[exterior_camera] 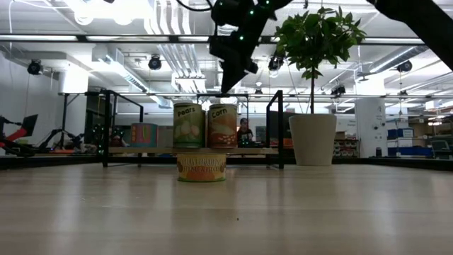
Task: Pick and place cans onto a shelf
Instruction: Adjust the cans on the shelf
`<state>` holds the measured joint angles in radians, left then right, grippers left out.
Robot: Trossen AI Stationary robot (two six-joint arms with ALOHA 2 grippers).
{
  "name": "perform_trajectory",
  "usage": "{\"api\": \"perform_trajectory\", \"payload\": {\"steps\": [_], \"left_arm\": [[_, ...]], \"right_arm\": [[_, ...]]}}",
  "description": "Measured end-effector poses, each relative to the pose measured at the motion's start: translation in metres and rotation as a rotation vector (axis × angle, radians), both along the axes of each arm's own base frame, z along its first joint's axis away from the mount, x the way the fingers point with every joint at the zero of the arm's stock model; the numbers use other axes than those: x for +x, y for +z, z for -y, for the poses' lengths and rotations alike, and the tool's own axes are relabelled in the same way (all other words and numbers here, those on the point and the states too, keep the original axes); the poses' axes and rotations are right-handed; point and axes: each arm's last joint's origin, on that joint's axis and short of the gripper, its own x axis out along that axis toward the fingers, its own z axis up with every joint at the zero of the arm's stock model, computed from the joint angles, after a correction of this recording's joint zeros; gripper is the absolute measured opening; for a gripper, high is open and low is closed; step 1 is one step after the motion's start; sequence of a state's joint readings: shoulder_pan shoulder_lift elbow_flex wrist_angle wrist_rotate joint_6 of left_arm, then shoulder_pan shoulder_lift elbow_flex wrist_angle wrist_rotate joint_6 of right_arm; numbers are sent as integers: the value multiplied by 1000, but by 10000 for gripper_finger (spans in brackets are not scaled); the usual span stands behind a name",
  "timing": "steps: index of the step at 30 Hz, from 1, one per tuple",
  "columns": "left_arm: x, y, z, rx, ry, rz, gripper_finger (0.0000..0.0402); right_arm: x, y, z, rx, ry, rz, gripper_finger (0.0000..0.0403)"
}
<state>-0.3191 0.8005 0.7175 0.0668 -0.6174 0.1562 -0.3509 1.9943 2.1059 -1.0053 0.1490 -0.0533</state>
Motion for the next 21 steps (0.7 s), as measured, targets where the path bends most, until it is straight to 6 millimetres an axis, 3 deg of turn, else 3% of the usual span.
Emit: {"api": "perform_trajectory", "payload": {"steps": [8,21], "left_arm": [[0,0,0,0,-1,-1,0],[0,0,0,0,0,0,0]], "right_arm": [[1,-11,-18,32,18,-48,18],[4,-47,-18,45,7,-68,18]]}}
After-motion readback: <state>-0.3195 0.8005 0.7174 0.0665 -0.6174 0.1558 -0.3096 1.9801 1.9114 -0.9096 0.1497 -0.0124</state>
